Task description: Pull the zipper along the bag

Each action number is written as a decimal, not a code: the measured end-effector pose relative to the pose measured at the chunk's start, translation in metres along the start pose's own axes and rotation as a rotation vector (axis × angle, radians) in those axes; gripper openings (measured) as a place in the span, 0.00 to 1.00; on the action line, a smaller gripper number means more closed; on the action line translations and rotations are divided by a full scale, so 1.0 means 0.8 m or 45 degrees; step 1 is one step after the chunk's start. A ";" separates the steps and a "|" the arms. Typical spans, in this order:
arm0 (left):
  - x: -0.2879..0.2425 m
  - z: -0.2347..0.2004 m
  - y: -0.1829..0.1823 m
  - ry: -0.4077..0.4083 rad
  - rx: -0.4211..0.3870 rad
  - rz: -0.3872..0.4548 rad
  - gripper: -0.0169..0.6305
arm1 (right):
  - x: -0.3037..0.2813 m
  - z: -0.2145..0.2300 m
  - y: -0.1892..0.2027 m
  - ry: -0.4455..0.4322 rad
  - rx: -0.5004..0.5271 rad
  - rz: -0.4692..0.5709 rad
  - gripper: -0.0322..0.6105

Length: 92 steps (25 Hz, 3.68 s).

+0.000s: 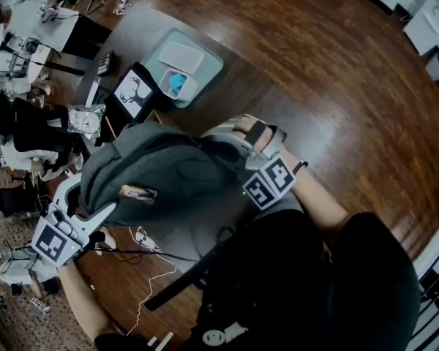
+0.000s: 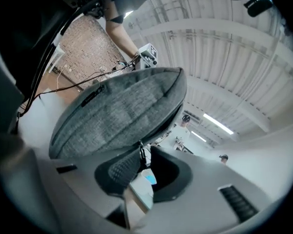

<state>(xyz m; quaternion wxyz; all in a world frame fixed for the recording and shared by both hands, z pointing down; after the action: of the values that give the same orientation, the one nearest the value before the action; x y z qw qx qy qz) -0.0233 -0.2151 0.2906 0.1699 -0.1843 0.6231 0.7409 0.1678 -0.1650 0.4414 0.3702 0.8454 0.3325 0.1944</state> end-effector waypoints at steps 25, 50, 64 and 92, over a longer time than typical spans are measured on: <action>0.006 0.003 0.009 -0.019 0.078 -0.008 0.51 | -0.009 0.000 0.016 -0.156 -0.049 -0.107 0.09; 0.012 -0.003 0.004 -0.102 0.110 0.282 0.58 | -0.075 0.105 -0.145 -0.367 0.635 -0.074 0.10; 0.004 -0.004 0.001 -0.080 0.189 0.293 0.57 | -0.122 0.098 -0.211 -0.660 1.128 -0.087 0.10; 0.111 0.090 0.103 -0.671 0.315 1.281 0.57 | -0.126 0.081 -0.227 -0.614 1.267 -0.240 0.10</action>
<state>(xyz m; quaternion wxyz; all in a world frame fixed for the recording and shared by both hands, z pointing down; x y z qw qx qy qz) -0.1447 -0.1560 0.3293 -0.0336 0.3462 0.6526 0.6731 0.0586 -0.1767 0.2537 0.0081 0.9052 0.3643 -0.2187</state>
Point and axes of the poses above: the fingertips, and each gripper's own axes: x backward along the fingers, z to its right, y out of its underside, the point moved 3 cm from there along x, backward along the fingers, and after that the axes turned 15 degrees about z, right-handed, at the moved point
